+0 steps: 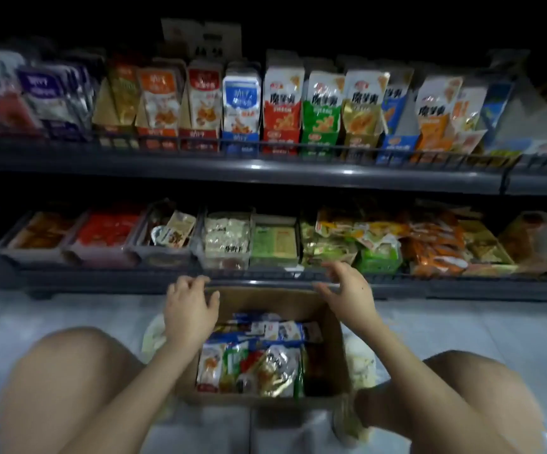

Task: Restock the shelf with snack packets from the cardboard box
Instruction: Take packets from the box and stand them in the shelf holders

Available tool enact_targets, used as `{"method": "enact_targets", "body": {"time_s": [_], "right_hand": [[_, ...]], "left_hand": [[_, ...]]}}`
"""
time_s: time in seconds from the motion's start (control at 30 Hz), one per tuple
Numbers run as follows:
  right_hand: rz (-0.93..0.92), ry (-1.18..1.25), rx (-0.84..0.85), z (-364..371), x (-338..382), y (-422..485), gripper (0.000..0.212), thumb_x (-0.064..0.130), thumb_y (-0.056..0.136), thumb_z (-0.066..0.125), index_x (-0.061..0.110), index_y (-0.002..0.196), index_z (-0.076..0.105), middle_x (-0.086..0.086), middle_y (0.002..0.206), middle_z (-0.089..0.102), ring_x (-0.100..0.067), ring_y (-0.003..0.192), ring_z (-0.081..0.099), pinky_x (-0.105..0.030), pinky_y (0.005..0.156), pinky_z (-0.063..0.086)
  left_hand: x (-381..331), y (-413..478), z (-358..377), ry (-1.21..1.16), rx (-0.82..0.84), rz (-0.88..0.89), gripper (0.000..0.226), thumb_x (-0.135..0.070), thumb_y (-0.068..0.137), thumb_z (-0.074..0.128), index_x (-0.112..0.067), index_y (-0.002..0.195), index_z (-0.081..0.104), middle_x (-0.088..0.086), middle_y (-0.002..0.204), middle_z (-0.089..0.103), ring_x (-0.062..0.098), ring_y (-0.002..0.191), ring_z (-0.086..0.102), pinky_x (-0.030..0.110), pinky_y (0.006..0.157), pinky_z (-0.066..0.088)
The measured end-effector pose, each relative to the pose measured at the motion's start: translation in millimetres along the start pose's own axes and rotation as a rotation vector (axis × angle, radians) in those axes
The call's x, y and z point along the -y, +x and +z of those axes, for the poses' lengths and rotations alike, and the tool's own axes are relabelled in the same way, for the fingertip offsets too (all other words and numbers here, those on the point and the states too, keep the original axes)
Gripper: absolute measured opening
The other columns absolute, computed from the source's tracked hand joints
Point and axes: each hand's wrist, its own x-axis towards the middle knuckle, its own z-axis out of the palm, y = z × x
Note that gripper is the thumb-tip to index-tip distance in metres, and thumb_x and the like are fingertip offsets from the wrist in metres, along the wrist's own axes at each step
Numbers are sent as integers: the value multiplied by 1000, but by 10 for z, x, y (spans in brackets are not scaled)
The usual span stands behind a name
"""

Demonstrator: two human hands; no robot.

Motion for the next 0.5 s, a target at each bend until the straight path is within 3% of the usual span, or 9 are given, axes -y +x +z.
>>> {"method": "enact_targets", "body": {"time_s": [0.13,0.27,0.5], "right_hand": [[110,7,158,562,-218,-336,38,30,87,68,15,120,59,-3,106,62,-20,98,57,-23,73,37],[220,57,314,1088,-486,-548,37,31,83,71,16,115,61,-2,106,64,-21,94,62,-31,76,47],[481,210,519,1763,-910,-668,45,31,83,73,18,122,55,-2,112,63,-20,100,59,-35,86,49]], "left_hand": [[397,-354,301,87,89,-51,24,-13,75,76,2,93,70,26,81,63,42,76,60,44,67,51],[706,-622,588,112,138,-136,24,-16,76,67,5,90,68,29,80,62,45,75,60,46,69,50],[1011,-693,1020,144,198,-222,45,-12,78,70,7,117,58,34,100,58,50,90,56,50,80,46]]}}
